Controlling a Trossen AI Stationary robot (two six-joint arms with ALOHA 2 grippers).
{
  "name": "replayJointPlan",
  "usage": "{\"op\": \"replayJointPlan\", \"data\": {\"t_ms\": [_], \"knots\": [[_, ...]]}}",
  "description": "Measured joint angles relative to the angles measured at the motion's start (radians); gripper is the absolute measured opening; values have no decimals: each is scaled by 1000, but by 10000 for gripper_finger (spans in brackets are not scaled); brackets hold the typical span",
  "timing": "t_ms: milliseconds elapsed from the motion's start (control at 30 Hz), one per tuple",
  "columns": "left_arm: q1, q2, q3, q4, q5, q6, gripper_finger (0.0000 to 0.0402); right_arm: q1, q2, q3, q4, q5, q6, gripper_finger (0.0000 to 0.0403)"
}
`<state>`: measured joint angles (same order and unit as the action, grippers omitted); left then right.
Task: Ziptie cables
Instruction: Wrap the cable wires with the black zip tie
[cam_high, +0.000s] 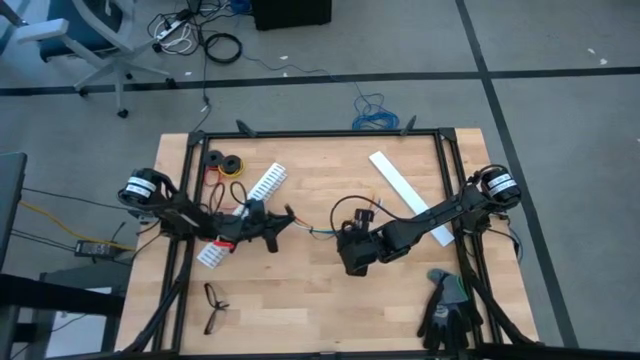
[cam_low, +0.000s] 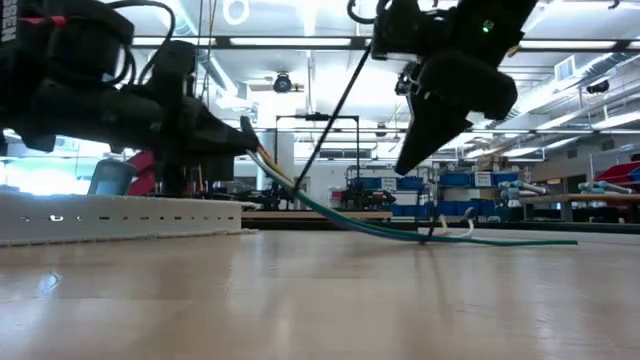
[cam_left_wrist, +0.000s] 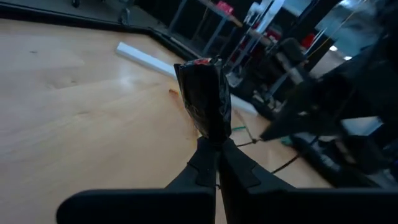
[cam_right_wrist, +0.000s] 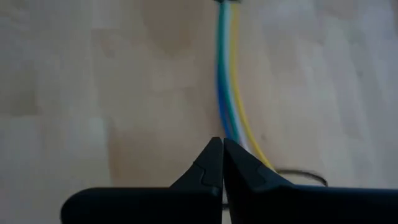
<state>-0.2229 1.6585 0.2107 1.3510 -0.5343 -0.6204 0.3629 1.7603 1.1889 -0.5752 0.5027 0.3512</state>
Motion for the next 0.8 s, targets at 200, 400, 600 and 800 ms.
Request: {"op": "replayJointPlan", "data": {"t_ms": [200, 400, 600, 800], "knots": [[29, -1, 14, -8, -21, 39, 19, 1, 0, 0, 16, -39, -25, 0], [40, 0, 21, 14, -19, 42, 6, 1, 0, 0, 97, -52, -88, 0], [38, 0, 36, 53, 9, 90, 6, 0, 0, 0, 99, -52, -99, 0], [45, 0, 36, 18, 9, 94, 49, 0, 0, 0, 81, -52, -90, 0]]}}
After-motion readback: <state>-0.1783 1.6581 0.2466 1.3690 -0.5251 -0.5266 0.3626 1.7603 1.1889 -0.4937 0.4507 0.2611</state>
